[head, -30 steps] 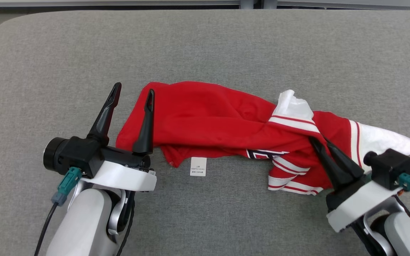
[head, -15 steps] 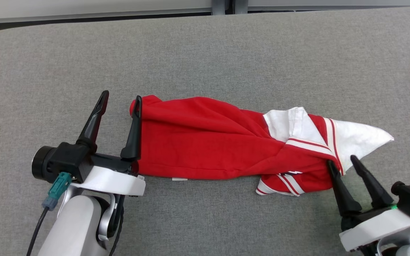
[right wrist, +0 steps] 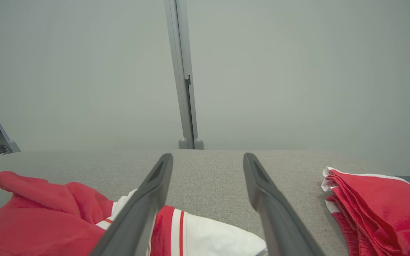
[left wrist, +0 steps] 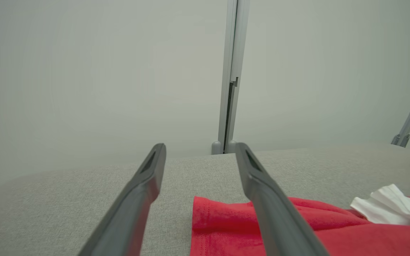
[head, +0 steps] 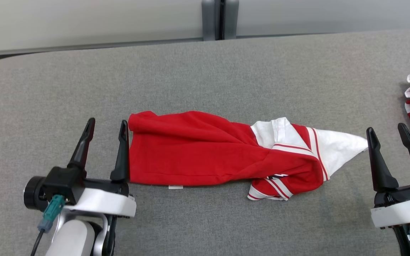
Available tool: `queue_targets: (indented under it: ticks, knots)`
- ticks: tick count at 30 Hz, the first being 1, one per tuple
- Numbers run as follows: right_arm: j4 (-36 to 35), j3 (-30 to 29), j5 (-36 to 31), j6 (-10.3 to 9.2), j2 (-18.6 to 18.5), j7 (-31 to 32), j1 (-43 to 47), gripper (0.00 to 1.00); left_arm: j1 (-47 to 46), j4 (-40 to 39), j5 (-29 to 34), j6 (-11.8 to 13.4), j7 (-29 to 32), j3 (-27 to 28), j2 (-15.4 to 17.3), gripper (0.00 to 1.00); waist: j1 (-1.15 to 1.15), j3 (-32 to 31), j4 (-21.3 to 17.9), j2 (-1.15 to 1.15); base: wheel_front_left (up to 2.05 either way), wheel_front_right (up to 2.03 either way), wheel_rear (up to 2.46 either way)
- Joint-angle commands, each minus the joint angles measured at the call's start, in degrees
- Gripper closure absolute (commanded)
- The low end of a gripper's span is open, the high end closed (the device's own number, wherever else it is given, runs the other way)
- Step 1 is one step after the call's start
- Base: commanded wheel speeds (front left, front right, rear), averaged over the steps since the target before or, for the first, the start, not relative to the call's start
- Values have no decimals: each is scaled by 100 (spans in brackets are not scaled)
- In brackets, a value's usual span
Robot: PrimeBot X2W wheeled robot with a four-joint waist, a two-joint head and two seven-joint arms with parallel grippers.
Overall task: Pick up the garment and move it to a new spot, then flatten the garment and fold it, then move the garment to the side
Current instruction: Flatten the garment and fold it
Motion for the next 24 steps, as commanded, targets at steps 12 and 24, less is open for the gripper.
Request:
queue_targets:
  ticks: [12,24]
  knots:
    - [-8,63,-243,0,104,350,318,0,623,-109,-72,116,142,-82,126,0,0,-525,17,0,0,0,0]
    - [-57,0,-217,0,157,496,395,0,693,-191,-101,209,209,-120,135,0,0,-540,58,0,0,0,0]
